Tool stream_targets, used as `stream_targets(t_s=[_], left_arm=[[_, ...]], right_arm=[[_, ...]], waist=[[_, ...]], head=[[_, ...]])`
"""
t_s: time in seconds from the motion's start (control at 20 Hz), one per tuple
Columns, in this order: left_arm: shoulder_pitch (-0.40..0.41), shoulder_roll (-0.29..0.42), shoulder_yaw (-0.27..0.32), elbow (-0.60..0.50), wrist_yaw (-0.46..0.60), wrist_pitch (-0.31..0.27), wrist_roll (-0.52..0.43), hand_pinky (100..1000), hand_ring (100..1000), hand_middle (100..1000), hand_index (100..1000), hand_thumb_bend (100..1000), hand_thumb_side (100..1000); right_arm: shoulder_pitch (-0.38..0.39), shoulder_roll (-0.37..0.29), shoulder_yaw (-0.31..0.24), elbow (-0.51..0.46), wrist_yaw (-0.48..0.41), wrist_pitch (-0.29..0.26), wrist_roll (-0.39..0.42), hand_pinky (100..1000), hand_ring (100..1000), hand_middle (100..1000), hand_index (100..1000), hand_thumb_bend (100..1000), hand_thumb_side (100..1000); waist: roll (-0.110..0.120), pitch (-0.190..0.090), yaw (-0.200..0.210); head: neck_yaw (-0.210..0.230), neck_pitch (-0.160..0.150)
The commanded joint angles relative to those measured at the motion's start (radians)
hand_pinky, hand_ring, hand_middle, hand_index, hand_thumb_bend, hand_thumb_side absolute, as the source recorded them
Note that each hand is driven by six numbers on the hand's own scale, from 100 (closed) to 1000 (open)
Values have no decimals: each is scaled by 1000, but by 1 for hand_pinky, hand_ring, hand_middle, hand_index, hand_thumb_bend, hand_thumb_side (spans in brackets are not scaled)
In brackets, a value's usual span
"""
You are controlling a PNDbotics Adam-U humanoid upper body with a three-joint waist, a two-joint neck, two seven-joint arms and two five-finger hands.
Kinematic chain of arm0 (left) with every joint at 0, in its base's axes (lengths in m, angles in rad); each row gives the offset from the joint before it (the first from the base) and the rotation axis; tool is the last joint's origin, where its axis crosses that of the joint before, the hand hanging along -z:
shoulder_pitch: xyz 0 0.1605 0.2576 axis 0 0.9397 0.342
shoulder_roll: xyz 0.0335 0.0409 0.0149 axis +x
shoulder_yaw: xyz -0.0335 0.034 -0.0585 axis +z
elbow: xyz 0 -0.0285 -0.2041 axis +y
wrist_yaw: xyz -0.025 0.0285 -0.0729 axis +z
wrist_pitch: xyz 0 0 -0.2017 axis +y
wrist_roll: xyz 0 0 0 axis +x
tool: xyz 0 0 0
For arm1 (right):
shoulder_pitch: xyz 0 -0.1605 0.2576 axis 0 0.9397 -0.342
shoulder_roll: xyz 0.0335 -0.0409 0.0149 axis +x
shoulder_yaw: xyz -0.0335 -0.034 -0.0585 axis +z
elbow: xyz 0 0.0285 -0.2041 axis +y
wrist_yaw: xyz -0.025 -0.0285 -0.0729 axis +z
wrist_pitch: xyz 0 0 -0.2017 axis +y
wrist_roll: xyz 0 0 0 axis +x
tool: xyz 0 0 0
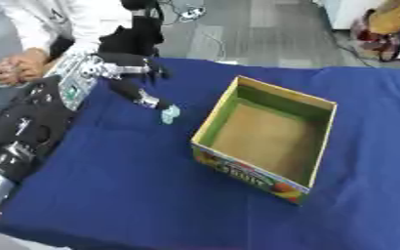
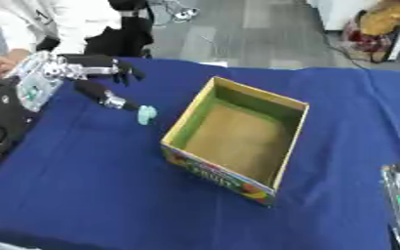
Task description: Pick up objects on the table and place them in the box.
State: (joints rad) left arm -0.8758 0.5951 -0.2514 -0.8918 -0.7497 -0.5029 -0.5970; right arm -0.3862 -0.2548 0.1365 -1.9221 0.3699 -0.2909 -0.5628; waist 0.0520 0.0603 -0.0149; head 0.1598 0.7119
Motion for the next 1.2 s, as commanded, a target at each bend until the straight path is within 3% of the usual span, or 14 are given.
stream_targets(t_s=[0.05, 0.15, 0.45, 1.2], left_arm=[[-34, 8, -5, 4, -104, -203, -176, 721, 740, 876, 1000, 1000, 641], [-38, 0, -4, 19, -163, -214, -157, 720, 743, 878, 1000, 989, 608], [-48, -21, 15, 73, -291, -223, -88, 692, 740, 893, 1000, 843, 513], [-68, -50, 92, 198, -393, -195, 38, 658, 727, 916, 1000, 778, 491]], right_arm=[[-16, -11, 1, -11, -3, -1, 3, 184, 330, 441, 516, 100, 818], [-17, -10, 0, -11, -4, -1, 2, 184, 330, 441, 516, 100, 818], [-17, -7, 1, -11, -4, -1, 2, 184, 329, 440, 516, 100, 818], [-29, -1, 4, -14, -7, -2, 6, 184, 329, 440, 516, 100, 818]], waist=[[-1, -9, -2], [-2, -9, -2], [-4, -8, -5], [-6, 2, -25]], head=[[12, -11], [13, -12], [17, -12], [34, -14]])
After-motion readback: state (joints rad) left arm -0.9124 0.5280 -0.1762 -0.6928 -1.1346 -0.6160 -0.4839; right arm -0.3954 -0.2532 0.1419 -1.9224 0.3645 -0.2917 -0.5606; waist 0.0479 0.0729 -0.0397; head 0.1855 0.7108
